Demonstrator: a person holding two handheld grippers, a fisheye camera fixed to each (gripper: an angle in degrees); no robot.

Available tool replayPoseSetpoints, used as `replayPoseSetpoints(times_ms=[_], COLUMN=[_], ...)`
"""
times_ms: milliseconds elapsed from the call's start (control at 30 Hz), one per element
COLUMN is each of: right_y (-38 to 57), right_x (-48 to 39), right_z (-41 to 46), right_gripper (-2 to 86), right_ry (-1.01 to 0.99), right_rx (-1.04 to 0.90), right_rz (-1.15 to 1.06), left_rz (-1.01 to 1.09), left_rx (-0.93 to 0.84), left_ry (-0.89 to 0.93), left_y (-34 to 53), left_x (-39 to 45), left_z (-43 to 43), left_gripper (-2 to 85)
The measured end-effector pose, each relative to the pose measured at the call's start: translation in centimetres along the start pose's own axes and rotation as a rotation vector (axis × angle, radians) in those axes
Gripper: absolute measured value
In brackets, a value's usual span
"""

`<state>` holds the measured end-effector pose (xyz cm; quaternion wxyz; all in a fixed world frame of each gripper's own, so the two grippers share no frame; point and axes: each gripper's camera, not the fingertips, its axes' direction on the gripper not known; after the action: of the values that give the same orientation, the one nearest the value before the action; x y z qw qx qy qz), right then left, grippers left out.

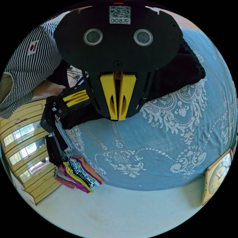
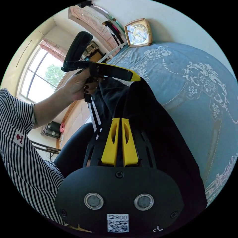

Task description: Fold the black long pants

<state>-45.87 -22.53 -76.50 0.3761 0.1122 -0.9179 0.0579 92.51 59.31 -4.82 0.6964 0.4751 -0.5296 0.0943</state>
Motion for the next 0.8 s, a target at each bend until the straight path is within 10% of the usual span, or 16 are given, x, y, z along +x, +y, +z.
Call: replayPoseSetpoints(times_ms=[800], right_y=[-7.9], right_x=[4.5], right_z=[-3.9], right_gripper=[0.9], right_ry=[0.064], right_rx=[0.043], right_rz=[0.029], left_rz=[-0.075], left_rx=[0.054], left_ry=[0.075], left_y=[3.7], left_x=[-1.9], left_z=[1.2], left_gripper=[0.5])
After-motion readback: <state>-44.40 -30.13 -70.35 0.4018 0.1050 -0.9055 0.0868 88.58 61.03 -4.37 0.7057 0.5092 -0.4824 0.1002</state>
